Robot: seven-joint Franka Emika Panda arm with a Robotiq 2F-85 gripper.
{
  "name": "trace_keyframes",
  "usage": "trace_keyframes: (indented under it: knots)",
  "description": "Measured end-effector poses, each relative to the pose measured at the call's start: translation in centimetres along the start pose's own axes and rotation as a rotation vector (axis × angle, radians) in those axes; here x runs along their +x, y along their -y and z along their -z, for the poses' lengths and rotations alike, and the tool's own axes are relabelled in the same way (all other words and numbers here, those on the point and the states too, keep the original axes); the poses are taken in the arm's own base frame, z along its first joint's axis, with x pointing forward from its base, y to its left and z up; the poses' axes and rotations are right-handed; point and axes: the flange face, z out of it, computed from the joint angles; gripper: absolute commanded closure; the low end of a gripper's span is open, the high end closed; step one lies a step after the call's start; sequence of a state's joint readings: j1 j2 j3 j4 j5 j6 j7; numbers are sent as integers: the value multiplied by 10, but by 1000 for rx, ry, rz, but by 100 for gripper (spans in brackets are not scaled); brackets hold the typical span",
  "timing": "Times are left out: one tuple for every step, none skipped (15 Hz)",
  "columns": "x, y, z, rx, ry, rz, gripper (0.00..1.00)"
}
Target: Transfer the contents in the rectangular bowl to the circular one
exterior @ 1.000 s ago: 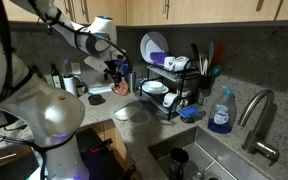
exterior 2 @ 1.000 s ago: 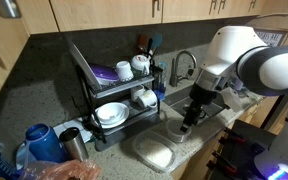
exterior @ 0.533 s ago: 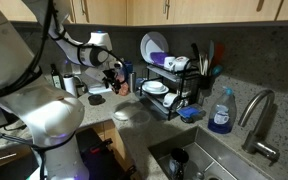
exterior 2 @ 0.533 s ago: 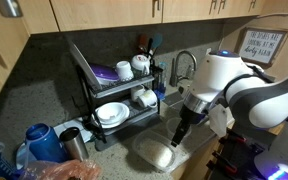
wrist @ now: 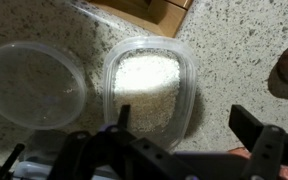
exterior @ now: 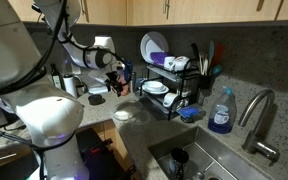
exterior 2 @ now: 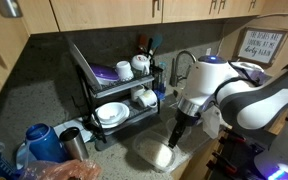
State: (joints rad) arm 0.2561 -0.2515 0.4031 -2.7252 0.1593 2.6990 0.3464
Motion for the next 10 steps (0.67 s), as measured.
trace_keyframes:
  knots:
    - [0, 0, 0, 2, 1, -3, 0]
    - [1, 0, 0, 6, 3, -20, 0]
    - [2, 1, -1, 9, 4, -45, 0]
    - [4, 3, -2, 15, 9, -77, 0]
    - [7, 7, -3, 22, 14, -114, 0]
    - [10, 11, -6, 27, 20, -152, 0]
    - [14, 17, -8, 32, 25, -188, 0]
    - [18, 22, -11, 34, 29, -221, 0]
    - [23, 26, -14, 34, 34, -251, 0]
    - [28, 31, -18, 31, 36, -278, 0]
